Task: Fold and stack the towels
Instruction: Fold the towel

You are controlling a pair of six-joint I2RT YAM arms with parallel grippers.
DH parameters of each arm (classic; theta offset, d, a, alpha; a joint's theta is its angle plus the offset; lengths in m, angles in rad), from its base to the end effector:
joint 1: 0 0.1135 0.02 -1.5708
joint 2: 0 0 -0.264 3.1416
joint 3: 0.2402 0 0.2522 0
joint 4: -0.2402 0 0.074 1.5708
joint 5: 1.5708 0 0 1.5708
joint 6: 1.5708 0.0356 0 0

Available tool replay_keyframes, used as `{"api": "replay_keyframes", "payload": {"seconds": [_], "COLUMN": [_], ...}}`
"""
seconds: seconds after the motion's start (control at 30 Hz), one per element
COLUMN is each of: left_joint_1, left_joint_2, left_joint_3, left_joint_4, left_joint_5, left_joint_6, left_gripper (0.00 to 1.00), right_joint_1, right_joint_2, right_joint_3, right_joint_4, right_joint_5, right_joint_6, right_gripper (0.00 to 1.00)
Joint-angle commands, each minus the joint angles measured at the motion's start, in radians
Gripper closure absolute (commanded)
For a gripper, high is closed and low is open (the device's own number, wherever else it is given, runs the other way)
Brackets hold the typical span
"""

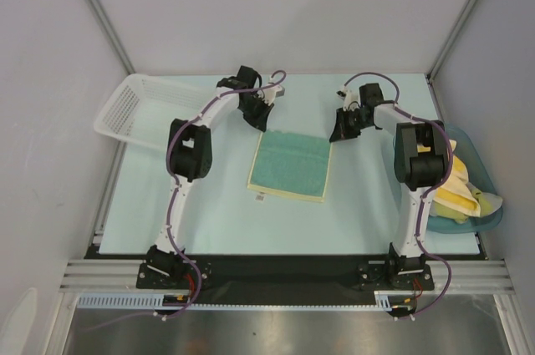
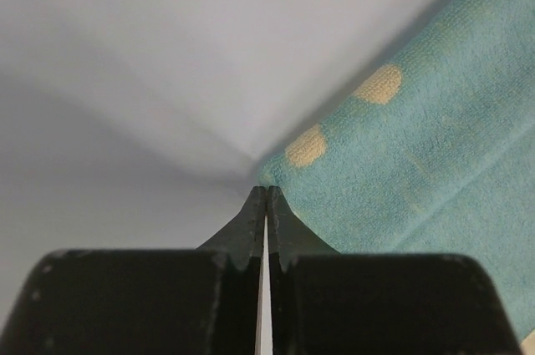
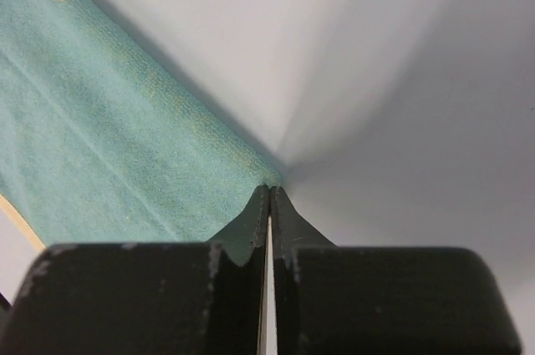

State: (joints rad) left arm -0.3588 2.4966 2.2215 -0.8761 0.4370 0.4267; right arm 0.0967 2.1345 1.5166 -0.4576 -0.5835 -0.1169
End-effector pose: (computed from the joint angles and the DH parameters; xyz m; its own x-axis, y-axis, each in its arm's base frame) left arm 0.4875 -0.1989 0.1664 -0.5799 0.6180 -0.5308 0.7905 0.5844 -0.1833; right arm 0.4408 0.0625 0.1524 -0.8299 -0.1783 -0.5286 -0.4410 0.7900 0.4260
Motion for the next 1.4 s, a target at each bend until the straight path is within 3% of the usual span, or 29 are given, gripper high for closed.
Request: {"api": "replay_keyframes", "payload": {"seconds": [0.0,0.6,1.37], "left_joint_1": [-0.002,-0.003,-0.019], "left_joint_2": [-0.041,-0.295,-0.737], "left_joint_3": [0.037,-0.206,-0.827], "left_joint_4": [0.041,0.221,0.390], "left_joint_5": [0.037,-0.095,-0.063], "left_joint_6": [-0.012,-0.089,-0.232], "left_gripper": [1.00,1.00,1.00], "right_joint_1": [-0.002,0.074,0.224], "right_joint_2": [-0.021,-0.268,-0.645], "right_joint_3": [0.042,-0.108,-0.481], "right_joint_4": [0.010,0.091,0.151], "right_joint_5": [-0.001,0.175,0.356], "right_joint_6": [-0.012,0.011,0.151], "right_gripper": [1.00,1.00,1.00]}}
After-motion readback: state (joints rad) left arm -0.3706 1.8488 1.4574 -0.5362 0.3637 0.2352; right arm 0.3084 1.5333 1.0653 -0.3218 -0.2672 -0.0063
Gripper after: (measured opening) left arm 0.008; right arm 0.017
